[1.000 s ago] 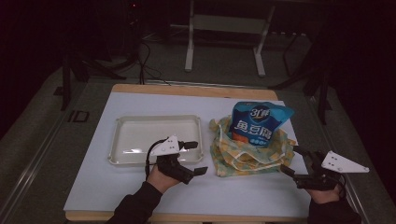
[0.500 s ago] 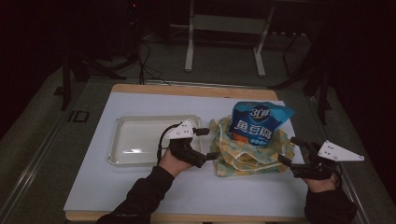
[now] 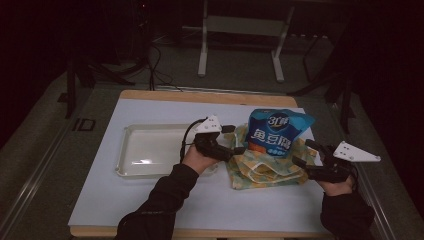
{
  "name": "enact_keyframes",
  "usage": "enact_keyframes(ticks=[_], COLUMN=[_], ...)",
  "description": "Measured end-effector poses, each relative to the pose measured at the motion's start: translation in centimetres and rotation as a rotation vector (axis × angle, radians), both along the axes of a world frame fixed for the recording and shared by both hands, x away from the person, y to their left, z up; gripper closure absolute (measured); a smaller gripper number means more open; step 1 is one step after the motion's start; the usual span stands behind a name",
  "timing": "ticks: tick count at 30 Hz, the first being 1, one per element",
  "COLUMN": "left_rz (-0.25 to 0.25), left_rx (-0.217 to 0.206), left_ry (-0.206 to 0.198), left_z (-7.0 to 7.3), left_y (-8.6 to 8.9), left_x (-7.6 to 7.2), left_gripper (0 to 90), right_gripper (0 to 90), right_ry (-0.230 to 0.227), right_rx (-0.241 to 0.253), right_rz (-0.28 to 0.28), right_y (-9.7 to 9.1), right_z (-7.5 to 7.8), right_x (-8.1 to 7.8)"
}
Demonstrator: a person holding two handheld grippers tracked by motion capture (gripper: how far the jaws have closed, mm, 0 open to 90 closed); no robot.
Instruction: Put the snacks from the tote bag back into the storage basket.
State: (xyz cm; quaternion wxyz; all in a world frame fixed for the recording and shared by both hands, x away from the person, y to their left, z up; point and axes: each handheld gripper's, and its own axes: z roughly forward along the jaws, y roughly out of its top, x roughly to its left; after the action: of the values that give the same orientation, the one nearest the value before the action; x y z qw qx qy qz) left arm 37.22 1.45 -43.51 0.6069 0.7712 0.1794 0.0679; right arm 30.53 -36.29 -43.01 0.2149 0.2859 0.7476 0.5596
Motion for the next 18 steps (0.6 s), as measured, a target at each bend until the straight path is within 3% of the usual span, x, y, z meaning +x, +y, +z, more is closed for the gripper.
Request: enact_keyframes(ticks=[6, 10, 12, 15, 18], left_rz=[0.060, 0.065, 0.058, 0.047, 0.043], left_rx=[0.072, 0.070, 0.064, 0.067, 0.075], left_ry=[-0.012, 0.012, 0.012, 0.001, -0.005], left_z=[0.2, 0.0, -0.1, -0.1, -0.2], left_y=[-1.9, -2.7, -2.8, -3.1, -3.4], left_x=[1.3, 2.4, 2.5, 2.7, 2.9], left_gripper=[20.4, 24.2, 26.4, 36.4, 39.1], right_gripper=[21.1, 23.3, 24.6, 31.2, 36.9], right_ry=[0.013, 0.024, 0.028, 0.028, 0.040], right_rx=[0.000, 0.013, 0.016, 0.012, 0.014], right_rz=[-0.019, -0.051, -0.051, -0.051, -0.040], right_y=[0.6, 0.9, 1.0, 1.2, 1.3], right_z=[0.0, -0.3, -0.3, -0.3, -0.4], right_x=[1.0, 1.7, 1.8, 2.4, 2.9])
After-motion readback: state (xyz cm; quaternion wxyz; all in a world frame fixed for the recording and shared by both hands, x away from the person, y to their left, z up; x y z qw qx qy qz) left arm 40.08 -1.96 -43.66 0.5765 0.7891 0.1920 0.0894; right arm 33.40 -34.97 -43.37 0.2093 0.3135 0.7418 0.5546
